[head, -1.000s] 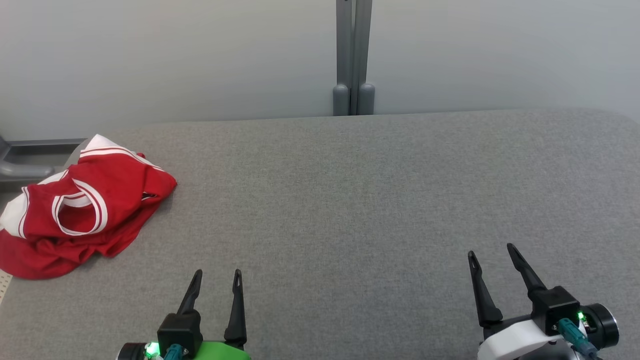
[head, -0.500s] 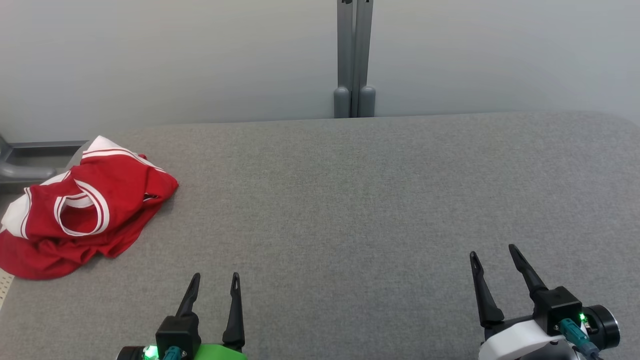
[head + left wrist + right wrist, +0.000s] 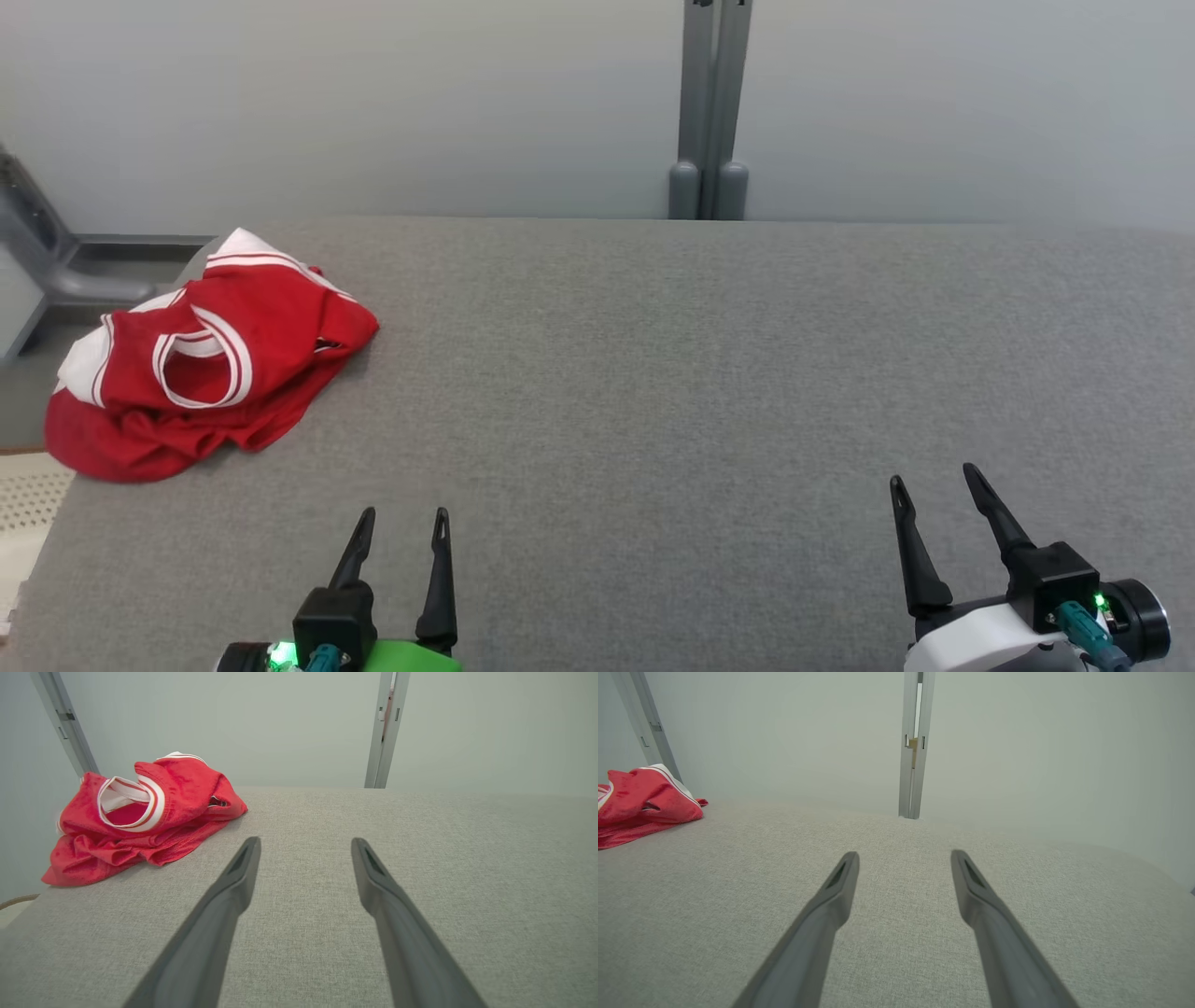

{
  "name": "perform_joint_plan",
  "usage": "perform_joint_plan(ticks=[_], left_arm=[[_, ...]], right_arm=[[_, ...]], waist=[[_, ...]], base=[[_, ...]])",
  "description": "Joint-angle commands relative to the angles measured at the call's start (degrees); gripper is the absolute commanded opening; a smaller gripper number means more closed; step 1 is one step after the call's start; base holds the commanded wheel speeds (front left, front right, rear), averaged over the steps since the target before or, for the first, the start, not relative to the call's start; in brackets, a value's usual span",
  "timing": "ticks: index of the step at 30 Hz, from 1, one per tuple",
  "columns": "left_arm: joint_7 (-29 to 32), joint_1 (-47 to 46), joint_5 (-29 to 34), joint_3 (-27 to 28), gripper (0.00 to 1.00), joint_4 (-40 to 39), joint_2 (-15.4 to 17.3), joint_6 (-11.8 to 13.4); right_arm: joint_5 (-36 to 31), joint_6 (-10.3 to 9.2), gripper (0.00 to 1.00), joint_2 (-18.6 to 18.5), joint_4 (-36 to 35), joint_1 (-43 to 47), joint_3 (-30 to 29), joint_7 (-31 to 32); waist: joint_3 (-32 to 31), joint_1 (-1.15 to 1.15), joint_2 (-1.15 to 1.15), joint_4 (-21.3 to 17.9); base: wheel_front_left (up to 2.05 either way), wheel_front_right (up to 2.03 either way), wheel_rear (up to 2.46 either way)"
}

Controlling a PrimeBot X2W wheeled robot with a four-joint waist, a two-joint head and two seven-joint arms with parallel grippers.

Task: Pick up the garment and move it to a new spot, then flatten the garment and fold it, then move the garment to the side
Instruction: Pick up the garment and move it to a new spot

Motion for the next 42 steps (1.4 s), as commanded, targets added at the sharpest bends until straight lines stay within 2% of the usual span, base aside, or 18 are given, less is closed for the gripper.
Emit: perform_joint_plan(ticks=[1, 10, 14, 18, 22, 29, 34, 38, 42], left_arm=[[-0.2, -0.6, 0.7, 0.4, 1.00, 0.1, 0.5, 0.1], [-0.2, -1.0, 1.2, 2.5, 1.00, -0.6, 1.3, 0.4], [-0.1, -0.6, 1.0, 3.4, 1.00, -1.0, 1.4, 0.4], [-0.1, -0.1, 0.8, 4.1, 1.00, -1.1, 1.3, 0.6], [-0.1, 0.4, 0.7, 4.9, 1.00, -1.3, 1.3, 0.7], [-0.1, 0.9, 0.5, 6.3, 1.00, -1.8, 1.2, 1.0], [-0.1, 0.0, -1.0, 10.5, 1.00, -3.7, 2.9, 1.6], [-0.1, -4.2, -2.6, 14.2, 1.00, -5.1, 6.8, 0.2], [2.2, -12.6, -1.2, 14.9, 1.00, -7.0, 12.3, -1.4]], right_arm=[[0.0, 0.00, 1.00, -0.2, -0.3, 0.1, 0.1, -0.2], [2.2, 0.00, 1.00, -0.2, -0.1, -1.3, 1.4, -0.2], [2.4, 0.00, 1.00, -0.2, 0.1, -2.0, 1.9, -0.2], [2.5, 0.00, 1.00, -0.2, 0.4, -2.3, 2.3, -0.2], [2.6, 0.00, 1.00, -0.2, 0.6, -2.5, 2.8, -0.2], [2.1, -0.01, 1.00, -0.2, 0.4, -2.1, 2.9, -0.2], [2.1, 0.00, 1.00, -0.2, -0.4, -2.1, 2.1, -0.2], [1.5, 0.00, 1.00, -0.2, -1.0, -2.3, 1.6, -0.2], [0.3, -0.01, 1.00, -0.2, -1.6, -3.5, 1.1, -0.2]], waist=[[0.2, 0.00, 0.00, 3.8], [0.7, 0.00, 0.00, 14.3], [0.8, 0.00, 0.00, 17.5], [0.8, 0.00, 0.00, 18.8], [0.7, 0.00, 0.00, 18.9], [0.9, 0.00, 0.00, 16.2], [1.7, 0.00, 0.00, 13.7], [3.3, 0.00, 0.00, 11.9], [5.9, 0.00, 0.00, 10.3]], base=[[0.00, 0.00, 0.00], [0.00, 0.00, 0.00], [0.00, 0.00, 0.00], [0.00, 0.00, 0.00], [0.00, 0.00, 0.00], [0.00, 0.00, 0.00], [0.00, 0.00, 0.00], [0.00, 0.00, 0.00], [0.00, 0.00, 0.00]])
